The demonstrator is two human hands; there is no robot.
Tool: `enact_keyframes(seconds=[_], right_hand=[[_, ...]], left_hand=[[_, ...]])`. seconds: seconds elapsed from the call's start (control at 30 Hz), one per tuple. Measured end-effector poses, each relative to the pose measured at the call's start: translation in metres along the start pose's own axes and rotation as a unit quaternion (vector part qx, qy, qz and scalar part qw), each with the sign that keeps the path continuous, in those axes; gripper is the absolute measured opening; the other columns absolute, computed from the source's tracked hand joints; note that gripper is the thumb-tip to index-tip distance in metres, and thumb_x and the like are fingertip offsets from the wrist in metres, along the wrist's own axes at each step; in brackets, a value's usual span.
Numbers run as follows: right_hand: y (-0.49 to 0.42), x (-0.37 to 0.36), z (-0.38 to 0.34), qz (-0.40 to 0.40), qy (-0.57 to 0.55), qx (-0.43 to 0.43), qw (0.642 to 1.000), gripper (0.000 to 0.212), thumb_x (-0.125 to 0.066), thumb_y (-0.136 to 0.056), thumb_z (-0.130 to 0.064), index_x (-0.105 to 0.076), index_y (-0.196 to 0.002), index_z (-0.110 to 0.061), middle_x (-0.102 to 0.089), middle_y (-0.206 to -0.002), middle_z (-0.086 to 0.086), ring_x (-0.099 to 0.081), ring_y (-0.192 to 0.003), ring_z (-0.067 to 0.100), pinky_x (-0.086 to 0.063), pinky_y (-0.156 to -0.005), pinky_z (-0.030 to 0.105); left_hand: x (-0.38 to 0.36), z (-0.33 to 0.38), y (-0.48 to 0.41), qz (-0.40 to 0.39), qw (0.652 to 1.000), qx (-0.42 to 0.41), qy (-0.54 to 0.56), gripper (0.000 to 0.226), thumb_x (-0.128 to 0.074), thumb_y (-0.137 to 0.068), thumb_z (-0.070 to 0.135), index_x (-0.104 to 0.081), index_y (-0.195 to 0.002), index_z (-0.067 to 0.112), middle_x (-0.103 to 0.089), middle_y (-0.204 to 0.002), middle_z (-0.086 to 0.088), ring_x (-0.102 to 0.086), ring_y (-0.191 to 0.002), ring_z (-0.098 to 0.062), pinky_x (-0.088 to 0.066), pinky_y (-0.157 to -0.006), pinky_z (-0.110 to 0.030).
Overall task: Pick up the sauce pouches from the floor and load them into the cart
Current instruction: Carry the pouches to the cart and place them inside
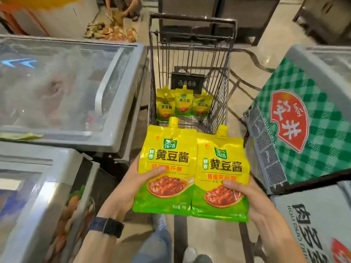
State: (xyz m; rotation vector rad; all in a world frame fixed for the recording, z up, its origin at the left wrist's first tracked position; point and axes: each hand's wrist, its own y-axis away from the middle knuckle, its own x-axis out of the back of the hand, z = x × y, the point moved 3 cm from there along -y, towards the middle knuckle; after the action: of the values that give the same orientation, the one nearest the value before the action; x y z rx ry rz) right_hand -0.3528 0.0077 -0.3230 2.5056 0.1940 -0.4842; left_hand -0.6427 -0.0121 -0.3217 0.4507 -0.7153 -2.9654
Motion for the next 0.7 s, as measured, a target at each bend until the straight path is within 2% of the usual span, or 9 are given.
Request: enact_keyframes(seconds=[0.07, 0.2, 0.3, 0.37, 0.47, 0.53, 0.6, 0.63, 0.7], right_hand=[[-0.025, -0.006, -0.01, 0.005, 0.004, -0.005, 1.0, 0.104, -0.101, -0.01, -0.025, -0.068, -0.107, -0.01, -0.074, -0.101, 0.02, -0.074, -0.085, 0.034, -0.061, -0.067, 0.043], [-0.067, -0.015, -0.027, 0.013, 0.013, -0.005, 1.0, 0.095, -0.1, -0.009, -0.027, -0.071, -0.098, -0.013, -0.076, -0.096, 0.017, -0.074, -0.082, 0.031, -0.061, -0.065, 0.04], [-0.098, -0.019, -0.043, -0.002, 0.001, -0.003, 1.0, 0.084, -0.1, -0.011, -0.027, -0.077, -0.09, -0.016, -0.076, -0.094, 0.016, -0.074, -0.081, 0.03, -0.061, -0.062, 0.038], [-0.121, -0.018, -0.054, -0.013, 0.007, 0.001, 1.0, 0.072, -0.101, -0.014, -0.028, -0.08, -0.083, -0.02, -0.076, -0.094, 0.015, -0.075, -0.082, 0.029, -0.061, -0.064, 0.037], [-0.165, -0.006, -0.065, 0.012, 0.034, -0.005, 0.999, 0.085, -0.101, -0.023, -0.028, -0.074, -0.102, -0.012, -0.073, -0.107, 0.021, -0.072, -0.094, 0.034, -0.06, -0.074, 0.04], [-0.195, 0.003, -0.073, 0.045, 0.05, -0.008, 0.998, 0.102, -0.101, -0.023, -0.031, -0.065, -0.115, -0.004, -0.072, -0.11, 0.021, -0.07, -0.1, 0.037, -0.059, -0.079, 0.041], [-0.225, 0.009, -0.082, 0.059, 0.075, -0.007, 0.995, 0.108, -0.1, -0.02, -0.035, -0.062, -0.117, -0.003, -0.074, -0.105, 0.017, -0.07, -0.099, 0.035, -0.058, -0.08, 0.041], [-0.241, 0.012, -0.087, 0.063, 0.085, -0.004, 0.994, 0.102, -0.1, -0.022, -0.034, -0.063, -0.112, -0.006, -0.076, -0.1, 0.013, -0.072, -0.094, 0.031, -0.059, -0.076, 0.038], [-0.276, 0.018, -0.094, 0.081, 0.098, -0.003, 0.992, 0.07, -0.098, -0.039, -0.02, -0.061, -0.098, -0.017, -0.076, -0.086, 0.004, -0.073, -0.082, 0.019, -0.057, -0.066, 0.028]], left_hand=[[0.005, 0.018, -0.027, -0.003, 1.0, 0.013, 0.008, 0.111, -0.101, -0.034, 0.044, -0.055, -0.132, 0.017, -0.072, -0.119, -0.016, -0.071, -0.104, -0.036, -0.058, -0.086, -0.045], [0.012, 0.046, -0.074, -0.009, 1.0, 0.011, -0.011, 0.104, -0.1, -0.034, 0.046, -0.058, -0.126, 0.02, -0.075, -0.112, -0.011, -0.074, -0.096, -0.028, -0.061, -0.072, -0.035], [0.013, 0.059, -0.108, -0.009, 0.999, 0.012, -0.029, 0.079, -0.092, -0.056, 0.029, -0.058, -0.127, 0.018, -0.075, -0.111, -0.011, -0.075, -0.092, -0.025, -0.061, -0.069, -0.03], [0.014, 0.065, -0.131, -0.008, 0.999, 0.009, -0.043, 0.078, -0.092, -0.058, 0.027, -0.057, -0.128, 0.017, -0.076, -0.11, -0.009, -0.075, -0.092, -0.025, -0.061, -0.069, -0.029], [0.012, 0.074, -0.17, -0.002, 0.996, 0.012, -0.086, 0.087, -0.094, -0.05, 0.035, -0.057, -0.127, 0.019, -0.076, -0.112, -0.007, -0.075, -0.097, -0.027, -0.061, -0.073, -0.032], [0.012, 0.077, -0.199, 0.009, 0.995, 0.015, -0.094, 0.08, -0.091, -0.056, 0.032, -0.056, -0.128, 0.019, -0.075, -0.114, -0.008, -0.074, -0.101, -0.029, -0.061, -0.079, -0.039], [0.01, 0.077, -0.228, 0.032, 0.994, 0.025, -0.099, 0.073, -0.093, -0.063, 0.025, -0.058, -0.127, 0.02, -0.075, -0.114, -0.007, -0.073, -0.103, -0.029, -0.058, -0.086, -0.046], [0.009, 0.076, -0.243, 0.05, 0.993, 0.027, -0.103, 0.069, -0.091, -0.066, 0.021, -0.058, -0.126, 0.021, -0.075, -0.113, -0.005, -0.073, -0.102, -0.028, -0.058, -0.085, -0.044], [0.006, 0.075, -0.276, 0.08, 0.99, 0.019, -0.115, 0.062, -0.085, -0.066, 0.017, -0.059, -0.123, 0.022, -0.077, -0.109, -0.002, -0.074, -0.099, -0.022, -0.06, -0.079, -0.034]])
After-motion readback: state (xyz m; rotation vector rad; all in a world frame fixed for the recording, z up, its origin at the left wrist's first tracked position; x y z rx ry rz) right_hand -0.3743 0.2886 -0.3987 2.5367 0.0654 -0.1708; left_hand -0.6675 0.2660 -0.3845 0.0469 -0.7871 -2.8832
